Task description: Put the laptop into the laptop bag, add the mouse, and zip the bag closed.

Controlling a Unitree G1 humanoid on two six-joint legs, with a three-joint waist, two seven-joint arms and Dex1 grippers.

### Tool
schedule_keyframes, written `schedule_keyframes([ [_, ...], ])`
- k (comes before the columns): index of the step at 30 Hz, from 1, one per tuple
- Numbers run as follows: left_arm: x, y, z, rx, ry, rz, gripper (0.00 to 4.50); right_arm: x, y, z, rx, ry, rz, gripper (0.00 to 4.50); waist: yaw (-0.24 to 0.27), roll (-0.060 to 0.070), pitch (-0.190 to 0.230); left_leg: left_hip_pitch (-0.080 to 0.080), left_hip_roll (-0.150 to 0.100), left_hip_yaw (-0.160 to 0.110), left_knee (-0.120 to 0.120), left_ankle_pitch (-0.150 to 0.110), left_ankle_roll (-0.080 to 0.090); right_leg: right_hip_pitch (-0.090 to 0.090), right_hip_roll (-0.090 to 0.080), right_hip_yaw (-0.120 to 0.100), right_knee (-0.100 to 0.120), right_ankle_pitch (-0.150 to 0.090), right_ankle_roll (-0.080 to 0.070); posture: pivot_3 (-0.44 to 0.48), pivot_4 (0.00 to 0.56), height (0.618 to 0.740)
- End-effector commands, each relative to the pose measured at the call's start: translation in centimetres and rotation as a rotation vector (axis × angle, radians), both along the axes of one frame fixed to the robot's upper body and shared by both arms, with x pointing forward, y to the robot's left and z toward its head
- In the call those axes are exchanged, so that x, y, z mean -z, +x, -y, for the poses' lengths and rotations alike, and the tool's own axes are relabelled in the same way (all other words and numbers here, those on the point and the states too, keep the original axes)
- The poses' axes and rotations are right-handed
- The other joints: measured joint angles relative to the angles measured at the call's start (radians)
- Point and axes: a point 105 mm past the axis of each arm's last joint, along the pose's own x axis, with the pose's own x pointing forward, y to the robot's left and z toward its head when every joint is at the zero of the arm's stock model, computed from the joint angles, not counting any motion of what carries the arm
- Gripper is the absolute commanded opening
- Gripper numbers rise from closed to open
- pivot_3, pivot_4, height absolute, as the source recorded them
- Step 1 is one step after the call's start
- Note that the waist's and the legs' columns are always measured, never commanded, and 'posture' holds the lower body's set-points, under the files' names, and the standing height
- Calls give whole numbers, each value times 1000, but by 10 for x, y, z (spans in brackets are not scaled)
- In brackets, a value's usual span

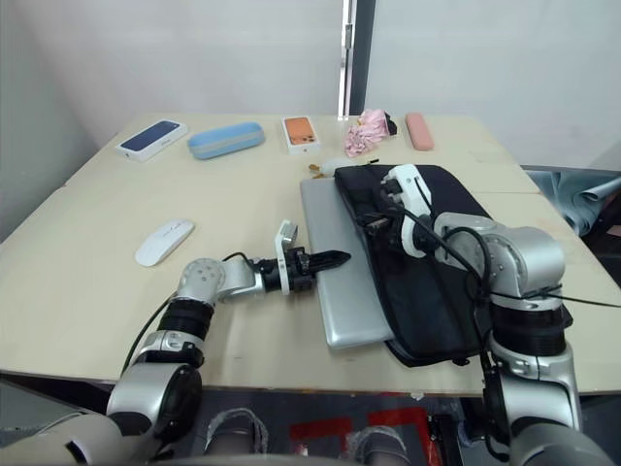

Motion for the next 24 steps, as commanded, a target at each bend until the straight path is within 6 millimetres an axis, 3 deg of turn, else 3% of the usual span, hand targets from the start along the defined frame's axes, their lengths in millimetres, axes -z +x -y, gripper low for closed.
schedule_keyframes([
  [1,-41,2,12,14,-144,116,310,-17,-7,-6,-28,24,59,44,1,0,0,0,0,0,0,0,0,0,0,0,0,0,0,0,150,740],
  [5,-55,2,18,9,-238,123,310,-17,-9,-10,-38,36,49,44,5,0,0,0,0,0,0,0,0,0,0,0,-1,0,0,0,150,740],
  [15,-35,-7,38,43,-157,75,310,-13,-14,-19,-49,58,28,44,5,1,0,0,-1,0,-5,0,0,0,-1,-1,-5,1,2,0,150,740],
  [24,-28,-4,36,1,-115,59,310,-14,-17,-28,-61,93,16,44,1,1,0,0,-1,1,-5,0,0,0,0,0,-7,2,4,0,150,740],
])
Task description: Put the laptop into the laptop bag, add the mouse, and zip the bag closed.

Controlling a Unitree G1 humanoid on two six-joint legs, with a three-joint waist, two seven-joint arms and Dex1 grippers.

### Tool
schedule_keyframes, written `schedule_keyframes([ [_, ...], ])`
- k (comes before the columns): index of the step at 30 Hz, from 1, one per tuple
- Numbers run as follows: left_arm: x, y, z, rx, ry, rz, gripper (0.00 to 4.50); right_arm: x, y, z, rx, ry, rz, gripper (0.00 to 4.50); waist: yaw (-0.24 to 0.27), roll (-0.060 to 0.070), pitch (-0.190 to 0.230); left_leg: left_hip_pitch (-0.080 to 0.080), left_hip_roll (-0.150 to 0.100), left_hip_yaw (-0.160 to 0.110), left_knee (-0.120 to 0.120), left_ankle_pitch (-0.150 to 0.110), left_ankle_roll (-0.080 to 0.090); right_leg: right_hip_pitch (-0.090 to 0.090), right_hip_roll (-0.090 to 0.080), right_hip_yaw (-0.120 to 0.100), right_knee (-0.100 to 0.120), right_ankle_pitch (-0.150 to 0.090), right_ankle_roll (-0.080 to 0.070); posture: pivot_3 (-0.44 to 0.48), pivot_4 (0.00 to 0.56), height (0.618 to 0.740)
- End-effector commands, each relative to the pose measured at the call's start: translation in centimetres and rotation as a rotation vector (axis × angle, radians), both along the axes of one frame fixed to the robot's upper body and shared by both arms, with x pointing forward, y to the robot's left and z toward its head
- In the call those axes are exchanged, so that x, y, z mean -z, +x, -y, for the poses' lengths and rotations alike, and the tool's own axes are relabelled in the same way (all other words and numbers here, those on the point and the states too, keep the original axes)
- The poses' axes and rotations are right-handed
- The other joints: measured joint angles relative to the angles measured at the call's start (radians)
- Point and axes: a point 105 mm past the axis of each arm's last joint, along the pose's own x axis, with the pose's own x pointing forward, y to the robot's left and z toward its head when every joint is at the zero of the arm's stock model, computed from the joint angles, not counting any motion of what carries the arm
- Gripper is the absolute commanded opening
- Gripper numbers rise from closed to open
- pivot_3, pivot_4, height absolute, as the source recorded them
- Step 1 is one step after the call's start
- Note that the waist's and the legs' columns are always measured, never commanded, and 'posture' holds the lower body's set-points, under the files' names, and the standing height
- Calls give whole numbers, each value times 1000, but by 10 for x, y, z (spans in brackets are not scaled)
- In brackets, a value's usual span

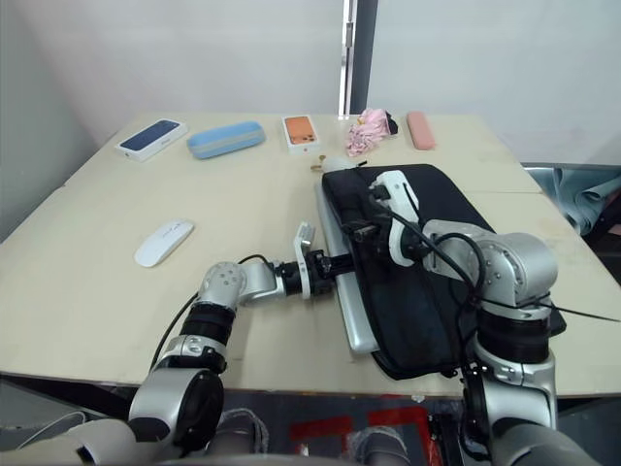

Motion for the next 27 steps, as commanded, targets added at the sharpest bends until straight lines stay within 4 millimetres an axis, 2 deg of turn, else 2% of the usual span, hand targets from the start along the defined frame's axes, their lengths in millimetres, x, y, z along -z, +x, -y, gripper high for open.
schedule_keyframes([
  [1,-30,0,11,2,-135,43,310,-16,-6,-11,-38,32,59,44,-2,0,0,0,0,0,0,0,0,0,0,0,0,0,0,0,150,740],
  [5,-35,1,11,1,-173,25,310,-16,-7,-20,-50,58,50,44,-12,1,0,1,0,0,0,0,0,0,0,0,0,0,0,0,150,740],
  [13,-34,0,13,-2,-144,66,310,-15,-3,-19,-21,57,42,44,-13,1,-1,1,0,0,0,0,-1,0,0,0,0,1,2,0,150,740],
  [15,-32,-4,11,9,-132,82,1322,-14,-2,-16,-14,52,41,0,-12,1,-1,1,0,0,0,0,-1,0,0,0,0,1,2,0,150,740],
  [18,-32,-5,5,4,-135,91,2242,-14,-1,-14,-8,50,45,0,-12,1,-1,0,0,0,-1,0,-1,0,0,0,-1,1,2,0,150,740],
  [19,-31,-4,3,-3,-121,98,2703,-15,0,-14,-7,51,47,0,-12,1,-1,0,0,0,-1,0,-1,0,0,0,-1,1,3,0,150,740],
  [21,-27,-3,-7,-21,-90,110,3351,-15,0,-15,-10,54,50,0,-12,1,-1,0,0,0,-1,0,-1,0,0,0,-1,1,3,0,150,740],
  [27,-27,-6,-33,-18,-34,173,3351,-15,1,-14,-14,54,50,0,-13,1,-1,0,0,0,-1,1,-1,0,0,0,-1,1,3,0,150,740],
])
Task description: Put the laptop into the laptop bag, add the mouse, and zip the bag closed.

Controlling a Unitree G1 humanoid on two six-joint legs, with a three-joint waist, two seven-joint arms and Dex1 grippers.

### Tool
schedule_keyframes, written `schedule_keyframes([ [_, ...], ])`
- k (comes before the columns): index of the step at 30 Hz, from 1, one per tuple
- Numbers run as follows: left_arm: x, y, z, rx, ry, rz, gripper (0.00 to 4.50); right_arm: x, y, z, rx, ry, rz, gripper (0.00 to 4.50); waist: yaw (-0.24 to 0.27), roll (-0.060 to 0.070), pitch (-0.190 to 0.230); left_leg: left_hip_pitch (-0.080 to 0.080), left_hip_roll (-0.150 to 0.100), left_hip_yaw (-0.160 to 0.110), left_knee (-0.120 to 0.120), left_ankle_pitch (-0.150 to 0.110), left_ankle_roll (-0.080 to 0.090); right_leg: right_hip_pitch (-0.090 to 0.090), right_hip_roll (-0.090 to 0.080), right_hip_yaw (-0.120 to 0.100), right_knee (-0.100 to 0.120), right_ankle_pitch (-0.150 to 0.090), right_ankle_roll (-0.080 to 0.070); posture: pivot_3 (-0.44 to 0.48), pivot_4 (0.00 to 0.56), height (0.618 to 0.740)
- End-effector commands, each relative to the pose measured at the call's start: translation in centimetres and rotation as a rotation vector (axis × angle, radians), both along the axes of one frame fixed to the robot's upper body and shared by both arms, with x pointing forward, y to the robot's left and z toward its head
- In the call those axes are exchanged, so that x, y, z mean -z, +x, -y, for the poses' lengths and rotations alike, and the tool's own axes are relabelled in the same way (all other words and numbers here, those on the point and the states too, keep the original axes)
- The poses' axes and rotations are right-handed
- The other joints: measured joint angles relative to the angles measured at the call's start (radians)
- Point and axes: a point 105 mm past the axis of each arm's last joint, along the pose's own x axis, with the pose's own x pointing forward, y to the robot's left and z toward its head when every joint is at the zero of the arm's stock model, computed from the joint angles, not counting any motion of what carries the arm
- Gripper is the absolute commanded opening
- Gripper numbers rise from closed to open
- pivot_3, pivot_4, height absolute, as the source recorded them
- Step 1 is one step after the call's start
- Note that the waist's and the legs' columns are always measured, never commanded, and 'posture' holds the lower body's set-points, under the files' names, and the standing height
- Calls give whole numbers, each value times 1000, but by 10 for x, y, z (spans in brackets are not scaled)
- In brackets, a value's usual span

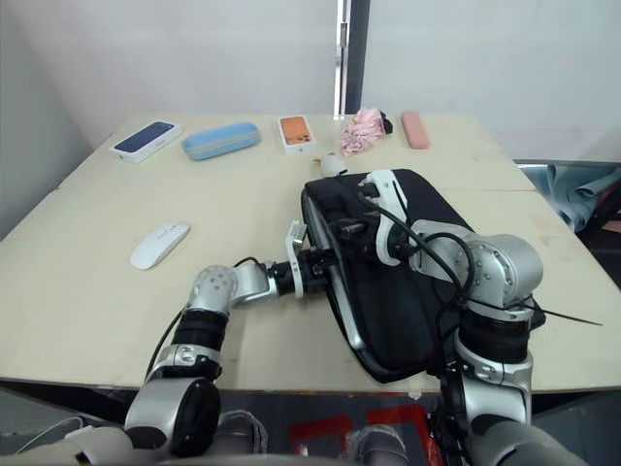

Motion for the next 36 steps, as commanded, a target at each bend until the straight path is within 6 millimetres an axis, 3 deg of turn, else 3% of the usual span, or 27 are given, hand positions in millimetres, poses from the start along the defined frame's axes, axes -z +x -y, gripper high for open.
schedule_keyframes([
  [1,-23,-1,-11,6,-55,88,3351,-12,2,2,2,14,54,0,1,0,0,0,0,0,0,0,0,0,0,0,0,0,0,0,150,740],
  [7,-20,2,-23,-22,-53,69,3351,-13,3,2,-7,12,57,0,3,0,0,0,0,0,0,0,0,0,0,0,0,0,1,0,150,740],
  [11,-15,0,-20,-18,-34,72,3351,-14,4,2,-13,11,60,0,2,0,0,0,0,0,0,0,0,0,0,0,0,0,1,0,150,740],
  [14,-14,1,-20,-35,-61,50,2644,-15,4,2,-16,12,62,0,4,0,0,0,0,0,0,0,0,0,0,0,0,0,1,0,150,740],
  [21,-13,-1,-25,-34,-61,45,170,-15,4,1,-23,12,64,0,3,0,0,0,0,0,0,0,0,0,0,0,0,0,1,0,150,740],
  [27,-14,-2,-19,-20,-61,44,143,-16,2,-4,-43,27,65,0,3,0,0,0,0,0,0,0,0,0,0,0,-1,0,0,0,150,740],
  [36,-22,-4,14,49,-89,65,143,-19,-6,-21,-87,74,60,0,6,0,0,-1,0,0,0,0,0,0,0,0,-1,0,0,0,150,740],
])
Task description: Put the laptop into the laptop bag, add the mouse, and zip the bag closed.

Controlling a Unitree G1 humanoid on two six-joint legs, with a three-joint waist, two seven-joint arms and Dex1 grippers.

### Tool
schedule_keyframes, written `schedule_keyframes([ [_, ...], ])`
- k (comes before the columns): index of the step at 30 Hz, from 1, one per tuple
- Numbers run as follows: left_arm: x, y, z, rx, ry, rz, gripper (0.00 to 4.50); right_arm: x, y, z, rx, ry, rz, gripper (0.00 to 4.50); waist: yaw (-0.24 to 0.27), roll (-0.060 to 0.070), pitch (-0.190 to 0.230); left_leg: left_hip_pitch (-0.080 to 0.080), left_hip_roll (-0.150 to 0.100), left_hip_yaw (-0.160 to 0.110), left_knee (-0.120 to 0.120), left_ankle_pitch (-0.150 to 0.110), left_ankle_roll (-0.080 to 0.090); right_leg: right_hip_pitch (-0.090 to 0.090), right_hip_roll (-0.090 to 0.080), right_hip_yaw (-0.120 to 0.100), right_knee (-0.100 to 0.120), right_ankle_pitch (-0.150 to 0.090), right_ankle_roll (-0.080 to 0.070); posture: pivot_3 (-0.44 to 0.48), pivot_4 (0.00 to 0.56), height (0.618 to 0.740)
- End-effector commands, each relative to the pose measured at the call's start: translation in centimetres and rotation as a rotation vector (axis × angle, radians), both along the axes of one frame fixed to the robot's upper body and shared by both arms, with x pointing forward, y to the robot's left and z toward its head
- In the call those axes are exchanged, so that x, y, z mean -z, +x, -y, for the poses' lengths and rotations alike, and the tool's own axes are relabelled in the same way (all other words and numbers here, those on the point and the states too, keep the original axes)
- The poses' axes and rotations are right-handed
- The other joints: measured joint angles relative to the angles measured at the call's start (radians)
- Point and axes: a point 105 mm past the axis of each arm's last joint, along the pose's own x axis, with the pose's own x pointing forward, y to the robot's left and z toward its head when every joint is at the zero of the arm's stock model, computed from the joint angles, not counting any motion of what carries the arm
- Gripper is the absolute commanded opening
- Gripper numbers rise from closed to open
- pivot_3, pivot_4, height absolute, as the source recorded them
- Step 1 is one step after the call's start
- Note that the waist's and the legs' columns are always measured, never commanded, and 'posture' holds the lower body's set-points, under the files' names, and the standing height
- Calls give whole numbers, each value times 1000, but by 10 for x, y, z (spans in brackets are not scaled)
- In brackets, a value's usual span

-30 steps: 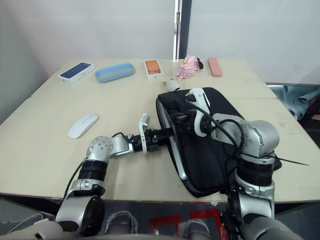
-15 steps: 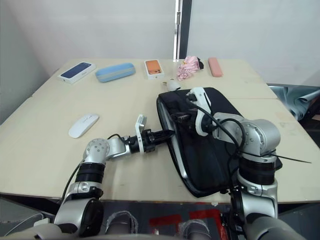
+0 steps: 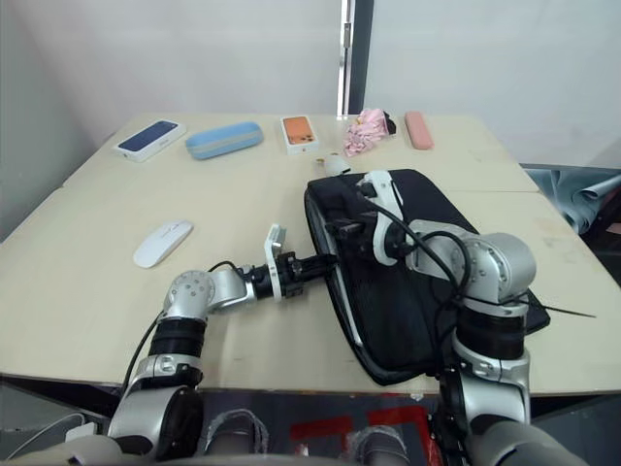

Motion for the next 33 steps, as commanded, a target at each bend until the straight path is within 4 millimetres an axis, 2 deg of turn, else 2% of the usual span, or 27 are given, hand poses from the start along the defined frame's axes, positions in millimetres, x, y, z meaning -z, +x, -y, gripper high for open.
schedule_keyframes([
  [1,-26,-6,29,96,-72,88,143,-22,-7,-14,-63,34,83,0,0,0,0,0,0,0,0,0,0,0,0,0,0,0,0,0,150,740],
  [8,-28,-6,38,108,-81,99,143,-20,-8,-15,-55,37,75,0,-4,0,0,0,0,0,-1,0,0,0,0,0,-1,0,0,0,150,740],
  [13,-26,-6,34,98,-70,118,143,-19,-6,-11,-44,29,70,0,-3,0,0,0,0,0,-1,0,0,0,0,0,-1,0,1,0,150,740],
  [15,-26,-7,31,101,-71,125,1188,-19,-6,-11,-44,27,73,0,-3,0,0,0,0,0,-1,0,0,0,0,0,-1,0,1,0,150,740],
  [22,-25,-5,8,96,1,171,3625,-18,-3,-8,-40,17,75,0,-7,0,0,0,0,0,-1,0,0,0,0,0,0,0,0,0,150,740],
  [27,-24,-2,-19,101,108,229,3625,-17,1,-5,-39,11,77,0,-5,0,0,1,0,0,-1,1,-1,0,0,0,0,0,0,0,150,740],
  [30,-30,1,-40,85,159,290,3625,-14,3,-5,-45,7,72,0,-6,0,0,1,0,0,-1,1,-1,0,0,0,1,0,0,0,150,740],
  [33,-33,-1,-53,87,194,330,3625,-12,3,-5,-50,4,70,0,-5,1,0,1,0,-1,-1,1,-2,0,1,0,1,0,0,0,150,740],
])
